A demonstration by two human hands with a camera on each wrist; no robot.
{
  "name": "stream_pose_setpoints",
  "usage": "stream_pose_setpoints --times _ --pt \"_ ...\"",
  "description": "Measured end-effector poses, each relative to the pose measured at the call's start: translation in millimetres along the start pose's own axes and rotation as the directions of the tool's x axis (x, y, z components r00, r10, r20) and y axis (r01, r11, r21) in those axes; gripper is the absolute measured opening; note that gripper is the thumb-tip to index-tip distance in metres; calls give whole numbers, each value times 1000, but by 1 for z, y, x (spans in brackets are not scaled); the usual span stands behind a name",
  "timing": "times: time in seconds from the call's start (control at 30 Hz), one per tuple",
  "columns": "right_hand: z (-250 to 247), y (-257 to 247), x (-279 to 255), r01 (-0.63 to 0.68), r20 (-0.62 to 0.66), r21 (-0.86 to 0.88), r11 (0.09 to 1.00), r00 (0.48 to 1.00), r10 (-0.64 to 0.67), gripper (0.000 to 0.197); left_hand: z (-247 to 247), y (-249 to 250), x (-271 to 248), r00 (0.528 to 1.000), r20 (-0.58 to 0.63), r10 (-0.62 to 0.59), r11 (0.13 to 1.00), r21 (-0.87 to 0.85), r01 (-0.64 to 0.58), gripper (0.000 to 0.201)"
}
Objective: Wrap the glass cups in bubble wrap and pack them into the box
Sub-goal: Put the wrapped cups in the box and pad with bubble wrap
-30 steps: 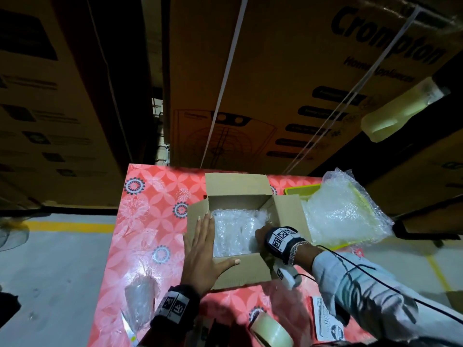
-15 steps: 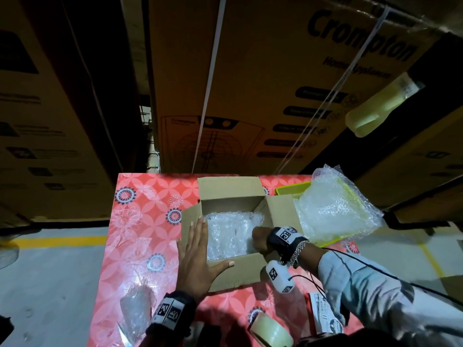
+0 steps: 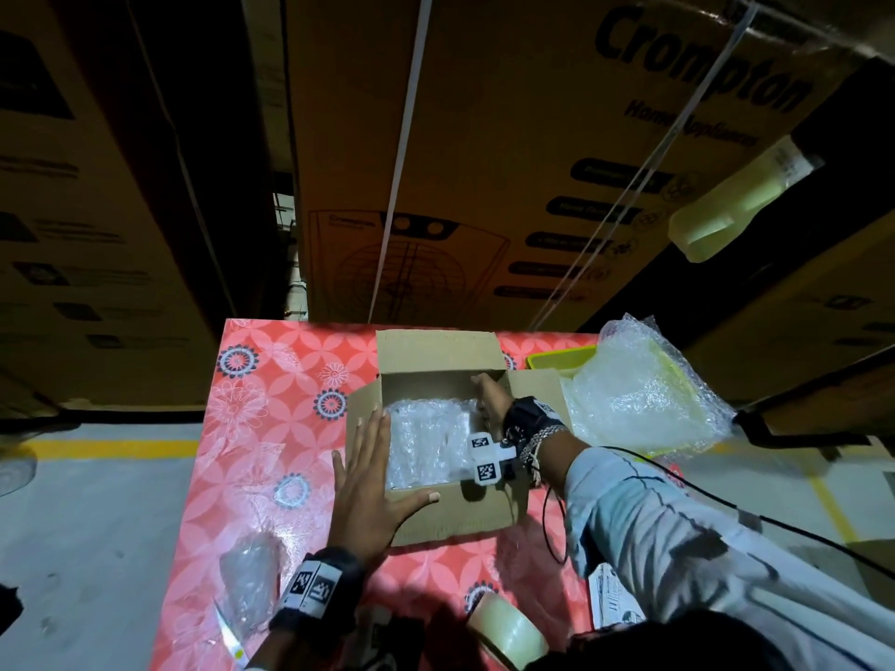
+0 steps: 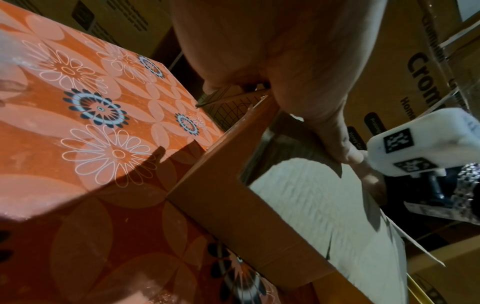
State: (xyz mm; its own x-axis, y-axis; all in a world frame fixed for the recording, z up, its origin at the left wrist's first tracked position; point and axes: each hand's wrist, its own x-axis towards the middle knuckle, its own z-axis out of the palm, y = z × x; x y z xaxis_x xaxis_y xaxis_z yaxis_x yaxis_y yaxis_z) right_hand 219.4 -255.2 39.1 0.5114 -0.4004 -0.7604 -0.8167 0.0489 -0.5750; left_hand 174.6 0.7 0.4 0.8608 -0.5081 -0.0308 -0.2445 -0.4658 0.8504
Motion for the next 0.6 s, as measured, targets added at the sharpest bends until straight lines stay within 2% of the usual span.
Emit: stream_pose_setpoints --times 0.07,0.13,0.2,0.3,0.4,0.6 --pt "-6 2 -4 37 12 55 998 999 -37 44 0 0 0 1000 3 -2 1000 -7 2 126" --pt "-10 5 -9 50 2 80 996 999 -50 28 1 -1 0 1000 0 1 1000 -8 -1 126" --pt "-9 3 -9 20 -19 120 993 1000 -18 19 1 -2 1 1000 -2 5 1000 -12 -5 126" --pt "-1 1 -4 -18 -62 127 992 998 26 15 2 -1 1 1000 -5 -3 1000 -18 3 127" --pt "2 11 18 -39 -34 113 993 998 43 22 2 0 0 1000 -2 -10 1000 -10 10 127" --pt "1 12 -16 -29 5 122 992 1000 29 16 2 1 1 1000 -2 -19 1000 -16 19 128"
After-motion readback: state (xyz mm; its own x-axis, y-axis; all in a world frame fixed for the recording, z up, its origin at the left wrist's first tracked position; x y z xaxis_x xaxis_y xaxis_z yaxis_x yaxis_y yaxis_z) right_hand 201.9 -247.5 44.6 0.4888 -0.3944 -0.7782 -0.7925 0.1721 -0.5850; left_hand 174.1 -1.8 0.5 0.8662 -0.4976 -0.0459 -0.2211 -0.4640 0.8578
